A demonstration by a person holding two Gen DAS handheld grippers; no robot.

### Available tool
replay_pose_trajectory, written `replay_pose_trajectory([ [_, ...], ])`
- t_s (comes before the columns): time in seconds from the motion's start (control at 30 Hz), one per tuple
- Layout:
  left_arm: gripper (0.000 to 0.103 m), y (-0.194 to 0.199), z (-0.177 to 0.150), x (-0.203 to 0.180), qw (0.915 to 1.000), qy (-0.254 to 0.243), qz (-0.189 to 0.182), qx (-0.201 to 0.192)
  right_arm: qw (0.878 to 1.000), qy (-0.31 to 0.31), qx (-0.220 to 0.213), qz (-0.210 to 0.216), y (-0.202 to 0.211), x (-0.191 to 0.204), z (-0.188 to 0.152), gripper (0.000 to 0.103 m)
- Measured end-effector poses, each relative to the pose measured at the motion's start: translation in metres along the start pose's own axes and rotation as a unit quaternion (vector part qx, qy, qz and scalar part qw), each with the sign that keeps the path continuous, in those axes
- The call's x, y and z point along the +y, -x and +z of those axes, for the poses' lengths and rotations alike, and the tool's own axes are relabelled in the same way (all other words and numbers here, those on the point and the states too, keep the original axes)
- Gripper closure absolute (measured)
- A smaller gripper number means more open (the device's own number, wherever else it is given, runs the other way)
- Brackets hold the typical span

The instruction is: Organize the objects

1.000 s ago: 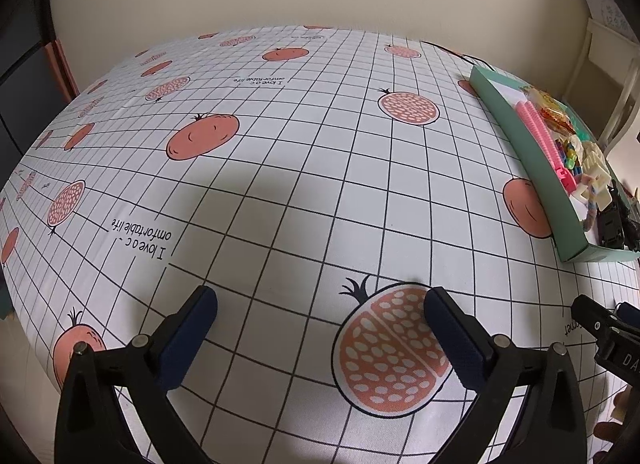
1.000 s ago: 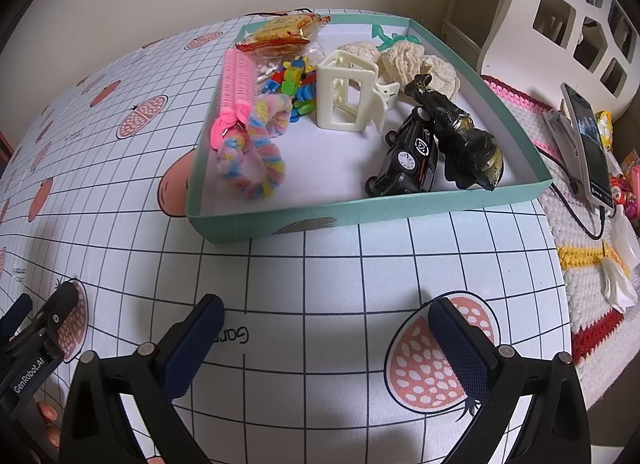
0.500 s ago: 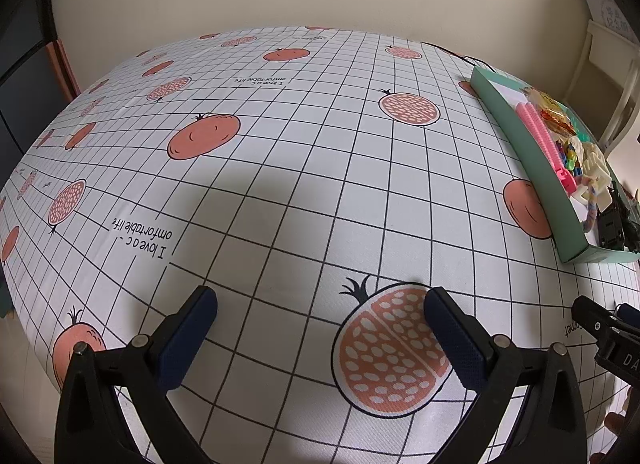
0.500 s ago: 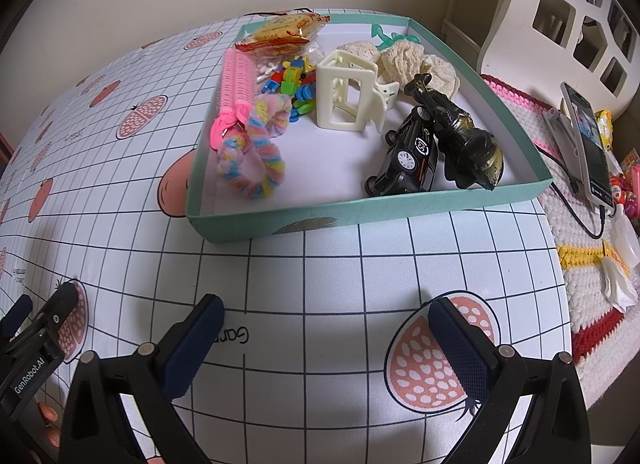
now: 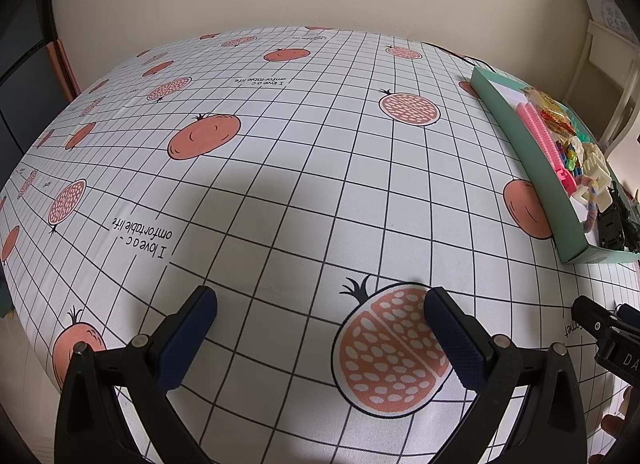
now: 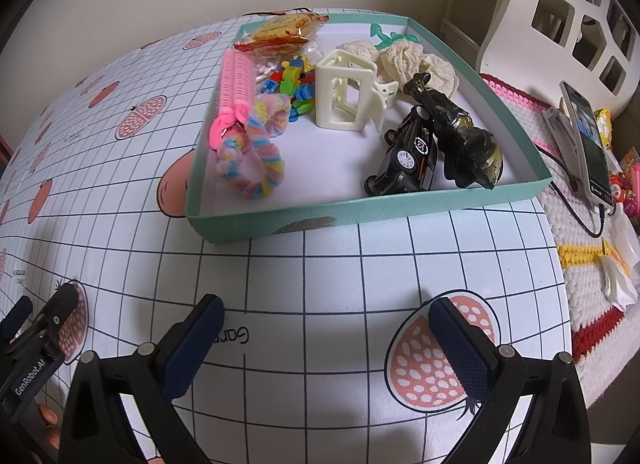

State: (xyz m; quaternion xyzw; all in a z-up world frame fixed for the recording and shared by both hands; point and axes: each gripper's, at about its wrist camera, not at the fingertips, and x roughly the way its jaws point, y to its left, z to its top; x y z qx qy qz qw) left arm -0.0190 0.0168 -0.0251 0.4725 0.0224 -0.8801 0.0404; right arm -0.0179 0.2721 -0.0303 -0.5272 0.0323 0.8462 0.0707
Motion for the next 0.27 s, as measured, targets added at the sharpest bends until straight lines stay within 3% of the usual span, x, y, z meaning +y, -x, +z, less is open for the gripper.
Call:
replay_pose_trajectory([
  [0.27, 0.0, 0.0008, -0.0003, 0.0011, 1.0, 0.002, 0.001, 0.0, 1.0, 0.0, 0.0, 0.0, -0.0018, -0.0024, 0.0034, 0.0],
])
